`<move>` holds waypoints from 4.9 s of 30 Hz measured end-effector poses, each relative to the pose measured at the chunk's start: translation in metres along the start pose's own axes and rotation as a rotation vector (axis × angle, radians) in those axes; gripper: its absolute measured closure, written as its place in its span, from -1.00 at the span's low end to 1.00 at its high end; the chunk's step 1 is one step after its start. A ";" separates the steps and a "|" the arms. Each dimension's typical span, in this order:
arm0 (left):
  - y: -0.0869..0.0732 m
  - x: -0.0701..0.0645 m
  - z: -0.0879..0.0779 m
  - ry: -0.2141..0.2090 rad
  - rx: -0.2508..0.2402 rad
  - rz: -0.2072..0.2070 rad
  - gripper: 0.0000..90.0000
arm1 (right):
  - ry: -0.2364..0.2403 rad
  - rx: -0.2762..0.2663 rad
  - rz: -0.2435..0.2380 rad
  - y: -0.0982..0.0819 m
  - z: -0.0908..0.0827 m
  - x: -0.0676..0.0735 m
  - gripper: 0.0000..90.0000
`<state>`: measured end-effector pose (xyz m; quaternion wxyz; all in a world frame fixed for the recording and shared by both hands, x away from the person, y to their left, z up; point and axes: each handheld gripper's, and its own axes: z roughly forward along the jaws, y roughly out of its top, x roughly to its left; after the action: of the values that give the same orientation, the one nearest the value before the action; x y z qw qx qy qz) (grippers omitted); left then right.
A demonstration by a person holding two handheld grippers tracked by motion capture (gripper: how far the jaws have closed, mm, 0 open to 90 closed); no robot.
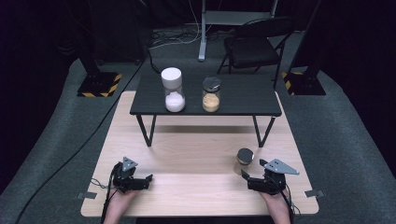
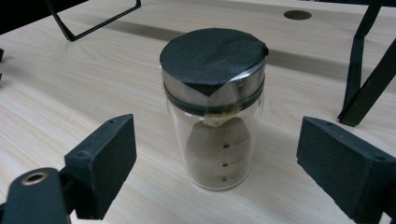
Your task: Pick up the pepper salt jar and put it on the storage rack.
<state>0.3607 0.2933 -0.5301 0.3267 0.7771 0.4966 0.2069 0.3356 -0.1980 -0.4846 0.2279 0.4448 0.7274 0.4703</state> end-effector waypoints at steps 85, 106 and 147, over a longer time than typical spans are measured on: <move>0.000 0.000 0.000 -0.001 0.001 0.002 -0.97 | 0.060 0.011 -0.084 0.072 0.018 0.006 -0.31; 0.000 0.000 0.000 -0.001 0.001 0.003 -0.97 | 0.056 -0.010 -0.106 0.115 0.004 0.006 -0.31; 0.000 0.000 0.000 -0.001 0.002 0.003 -0.97 | 0.059 -0.037 -0.138 0.179 -0.006 0.011 -0.31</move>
<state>0.3611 0.2934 -0.5301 0.3260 0.7783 0.4953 0.2066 0.4026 -0.1623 -0.3224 0.2462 0.3752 0.7540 0.4797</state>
